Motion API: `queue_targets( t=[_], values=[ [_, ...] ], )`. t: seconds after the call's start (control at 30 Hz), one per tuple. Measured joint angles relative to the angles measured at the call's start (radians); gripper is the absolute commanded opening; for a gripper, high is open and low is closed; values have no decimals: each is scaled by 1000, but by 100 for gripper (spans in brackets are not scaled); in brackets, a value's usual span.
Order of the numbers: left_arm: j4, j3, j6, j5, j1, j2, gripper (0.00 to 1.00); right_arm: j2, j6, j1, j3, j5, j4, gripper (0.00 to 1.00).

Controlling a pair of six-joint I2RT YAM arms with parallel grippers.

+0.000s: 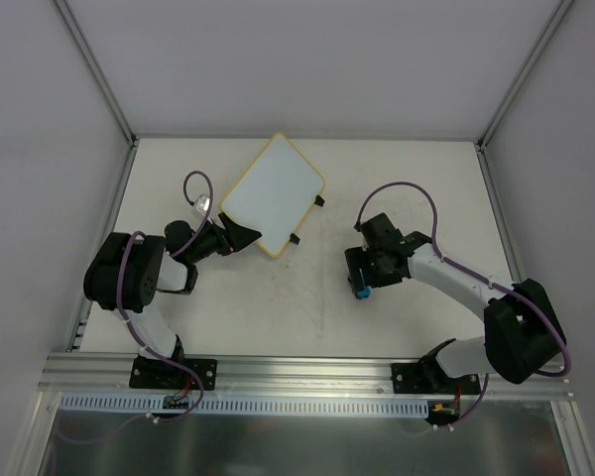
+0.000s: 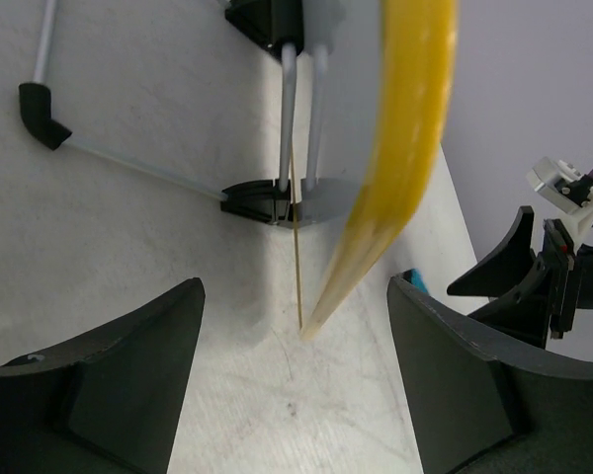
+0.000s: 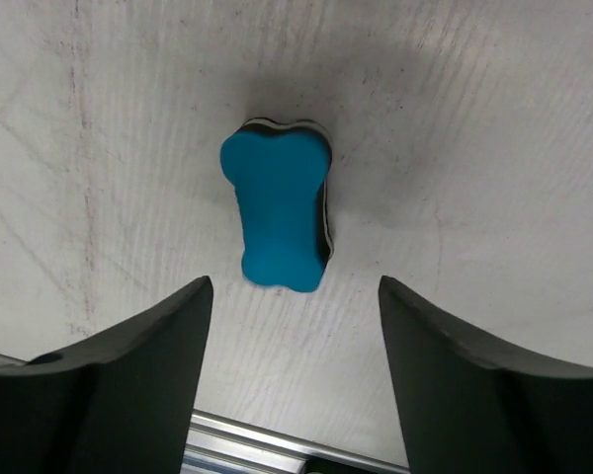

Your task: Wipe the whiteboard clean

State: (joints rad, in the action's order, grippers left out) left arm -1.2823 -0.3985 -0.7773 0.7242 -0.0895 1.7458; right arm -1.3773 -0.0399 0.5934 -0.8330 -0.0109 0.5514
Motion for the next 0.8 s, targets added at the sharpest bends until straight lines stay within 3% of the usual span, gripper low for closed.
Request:
queue_targets(
  t=[0.03, 0.1, 0.5, 0.7, 0.73, 0.8],
  values=[
    [0, 13, 0, 0, 6, -1, 77, -2, 9, 0, -2, 8, 6, 82],
    [1, 26, 0, -2, 8, -5, 79, -4, 12, 0, -3, 16, 10, 86],
    [-1, 151, 24, -50, 20, -163, 81, 0, 15, 0, -5, 44, 14, 88],
    [27, 263, 44, -95, 26, -386, 82, 121, 17, 0, 22, 30, -23, 93],
    [58, 273, 47, -106, 26, -438, 97, 153, 18, 0, 34, 30, -35, 96],
    [137, 300, 68, -132, 26, -596, 99, 230, 19, 0, 66, 29, -63, 99]
  ],
)
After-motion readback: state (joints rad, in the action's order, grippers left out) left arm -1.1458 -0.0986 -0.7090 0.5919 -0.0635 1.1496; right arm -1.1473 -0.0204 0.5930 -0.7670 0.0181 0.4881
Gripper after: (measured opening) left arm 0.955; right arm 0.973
